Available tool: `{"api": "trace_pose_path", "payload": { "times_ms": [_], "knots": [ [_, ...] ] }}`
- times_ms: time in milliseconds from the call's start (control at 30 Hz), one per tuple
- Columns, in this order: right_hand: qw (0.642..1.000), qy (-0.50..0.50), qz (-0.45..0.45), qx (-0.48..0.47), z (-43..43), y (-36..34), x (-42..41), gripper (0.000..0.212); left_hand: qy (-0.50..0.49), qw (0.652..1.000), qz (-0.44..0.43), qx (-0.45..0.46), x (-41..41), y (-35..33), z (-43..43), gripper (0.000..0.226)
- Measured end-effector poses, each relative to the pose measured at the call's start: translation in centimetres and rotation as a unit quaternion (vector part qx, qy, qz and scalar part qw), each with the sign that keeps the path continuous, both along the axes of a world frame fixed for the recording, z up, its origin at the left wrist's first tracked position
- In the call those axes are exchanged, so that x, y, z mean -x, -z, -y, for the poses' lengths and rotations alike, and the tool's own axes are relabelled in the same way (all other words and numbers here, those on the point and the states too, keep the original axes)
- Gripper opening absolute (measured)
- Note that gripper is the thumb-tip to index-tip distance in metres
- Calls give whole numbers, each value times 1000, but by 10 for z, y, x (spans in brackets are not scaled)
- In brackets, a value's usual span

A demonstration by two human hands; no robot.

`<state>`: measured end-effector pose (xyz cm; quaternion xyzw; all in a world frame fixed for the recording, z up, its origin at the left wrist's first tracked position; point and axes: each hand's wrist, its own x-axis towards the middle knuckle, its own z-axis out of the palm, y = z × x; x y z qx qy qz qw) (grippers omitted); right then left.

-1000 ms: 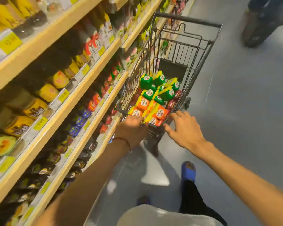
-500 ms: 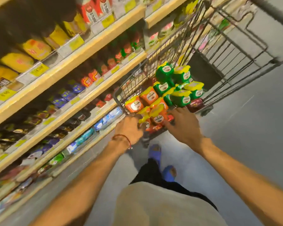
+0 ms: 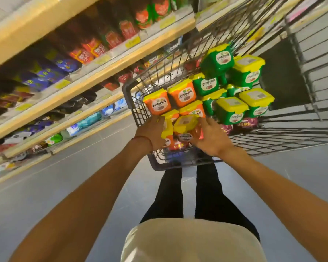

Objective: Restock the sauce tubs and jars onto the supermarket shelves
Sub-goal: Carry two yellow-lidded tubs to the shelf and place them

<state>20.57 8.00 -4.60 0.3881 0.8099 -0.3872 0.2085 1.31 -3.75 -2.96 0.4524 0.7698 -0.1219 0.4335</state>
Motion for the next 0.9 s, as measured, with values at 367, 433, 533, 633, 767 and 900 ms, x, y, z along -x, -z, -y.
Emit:
{"api": "trace_pose_path", "payload": {
  "times_ms": [367,433,533,633,767,900],
  "knots": [
    [984,56,-28,167,-21,109,8,120,23,994,-6,108,7,73,-23,75],
    [980,65,-41,184,-25,109,11,118,37,991,15,131,12,78,-28,81],
    [979,66,-46,188,-28,105,18,110,59,989,12,135,17,86,-27,80],
    [978,71,-56,186,-30,100,17,108,76,993,1,90,15,84,-20,71],
    [979,99,-74,164,-31,85,12,103,37,999,-1,37,12,77,-12,87],
    [981,141,-78,111,-36,63,4,109,-60,997,17,-49,11,62,-8,108]
  ]
}}
